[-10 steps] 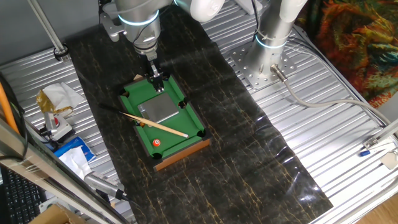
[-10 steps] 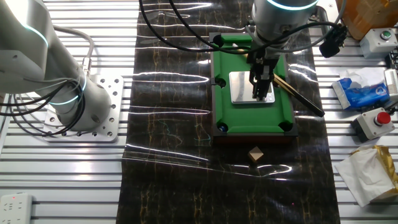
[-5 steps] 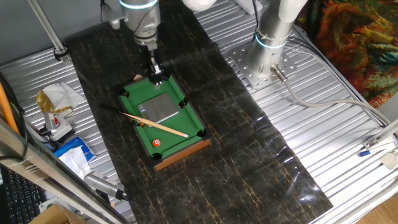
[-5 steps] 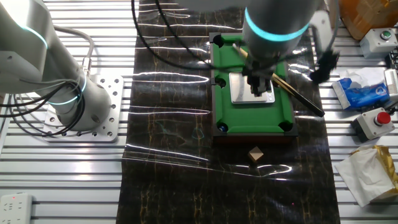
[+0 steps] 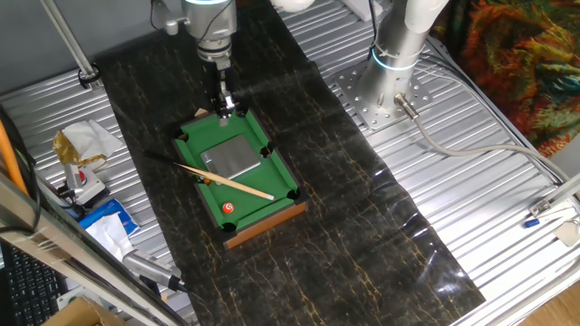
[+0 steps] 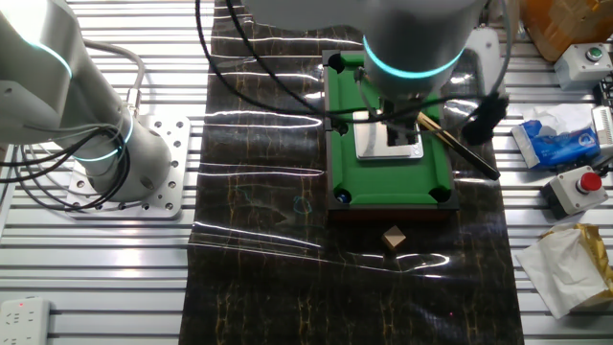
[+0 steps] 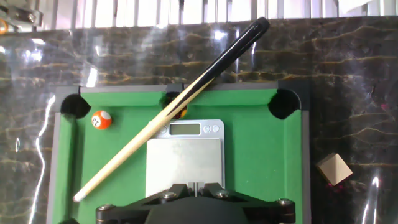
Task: Hit the pool ball
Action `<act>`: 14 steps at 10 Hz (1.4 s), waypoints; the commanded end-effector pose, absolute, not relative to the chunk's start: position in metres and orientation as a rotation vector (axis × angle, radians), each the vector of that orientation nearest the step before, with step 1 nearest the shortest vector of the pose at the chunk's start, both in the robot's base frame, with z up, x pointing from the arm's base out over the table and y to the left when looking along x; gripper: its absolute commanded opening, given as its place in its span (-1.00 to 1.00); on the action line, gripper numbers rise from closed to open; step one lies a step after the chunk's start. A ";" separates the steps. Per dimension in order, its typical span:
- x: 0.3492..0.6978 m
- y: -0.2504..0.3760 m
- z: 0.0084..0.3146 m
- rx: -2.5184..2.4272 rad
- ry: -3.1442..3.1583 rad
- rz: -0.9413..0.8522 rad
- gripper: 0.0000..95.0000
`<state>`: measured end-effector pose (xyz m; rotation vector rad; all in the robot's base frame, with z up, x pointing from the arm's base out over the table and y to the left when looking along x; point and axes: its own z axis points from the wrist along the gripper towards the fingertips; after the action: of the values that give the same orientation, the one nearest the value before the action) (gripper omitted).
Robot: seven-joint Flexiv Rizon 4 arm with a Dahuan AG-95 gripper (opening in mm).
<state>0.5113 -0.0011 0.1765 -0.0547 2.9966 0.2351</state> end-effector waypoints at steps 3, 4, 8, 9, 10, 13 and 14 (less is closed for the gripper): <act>0.528 -0.007 0.185 -0.406 3.039 -0.444 -1.00; 0.529 -0.007 0.185 -0.370 3.038 -0.451 -1.00; 0.592 -0.060 0.215 -0.389 3.057 -0.443 -1.00; 0.602 -0.067 0.216 -0.400 3.050 -0.435 -1.00; 0.613 -0.073 0.213 -0.391 3.030 -0.411 -1.00; 0.616 -0.075 0.203 -0.242 2.983 -0.321 -1.00; 0.616 -0.075 0.203 -0.215 2.983 -0.316 -1.00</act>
<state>0.6184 -0.0739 0.2015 -0.4129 3.0110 -0.4391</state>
